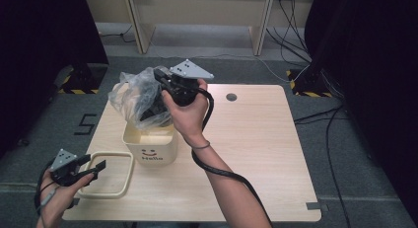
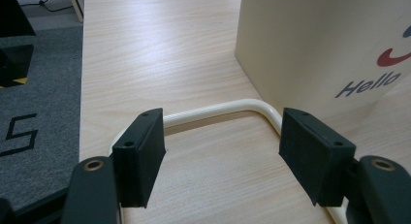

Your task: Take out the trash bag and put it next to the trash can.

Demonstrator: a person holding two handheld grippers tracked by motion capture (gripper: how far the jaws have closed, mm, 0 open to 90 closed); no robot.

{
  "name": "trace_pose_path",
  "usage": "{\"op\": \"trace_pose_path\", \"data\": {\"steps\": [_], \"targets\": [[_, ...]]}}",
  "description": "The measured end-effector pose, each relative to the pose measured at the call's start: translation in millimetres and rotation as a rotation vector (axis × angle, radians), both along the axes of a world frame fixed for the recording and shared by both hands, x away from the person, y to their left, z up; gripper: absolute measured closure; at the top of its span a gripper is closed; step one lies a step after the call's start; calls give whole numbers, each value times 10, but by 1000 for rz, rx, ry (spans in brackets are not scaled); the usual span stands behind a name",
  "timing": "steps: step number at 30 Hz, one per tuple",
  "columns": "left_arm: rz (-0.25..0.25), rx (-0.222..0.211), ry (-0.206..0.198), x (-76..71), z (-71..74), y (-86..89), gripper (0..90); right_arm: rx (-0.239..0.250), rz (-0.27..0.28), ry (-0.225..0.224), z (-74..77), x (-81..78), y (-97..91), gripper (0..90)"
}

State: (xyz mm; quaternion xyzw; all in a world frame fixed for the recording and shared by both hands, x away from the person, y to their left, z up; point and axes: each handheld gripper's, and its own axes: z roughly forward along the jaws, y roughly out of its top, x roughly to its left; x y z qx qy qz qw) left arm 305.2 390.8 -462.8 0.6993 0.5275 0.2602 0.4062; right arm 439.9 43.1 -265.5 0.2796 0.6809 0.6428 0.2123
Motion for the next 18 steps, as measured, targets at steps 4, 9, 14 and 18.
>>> {"op": "trace_pose_path", "data": {"steps": [4,9,14,18], "targets": [[-1,1,1,2,-1,-4,324,4,2,-5,22,-6,1,900],[1,1,0,0,-4,-3,324,11,2,-11,47,-16,-3,900],[-1,0,0,0,-2,-7,324,17,1,-14,77,-19,-9,900],[-1,3,3,0,-7,-6,324,20,0,-21,106,-25,-16,900]]}}
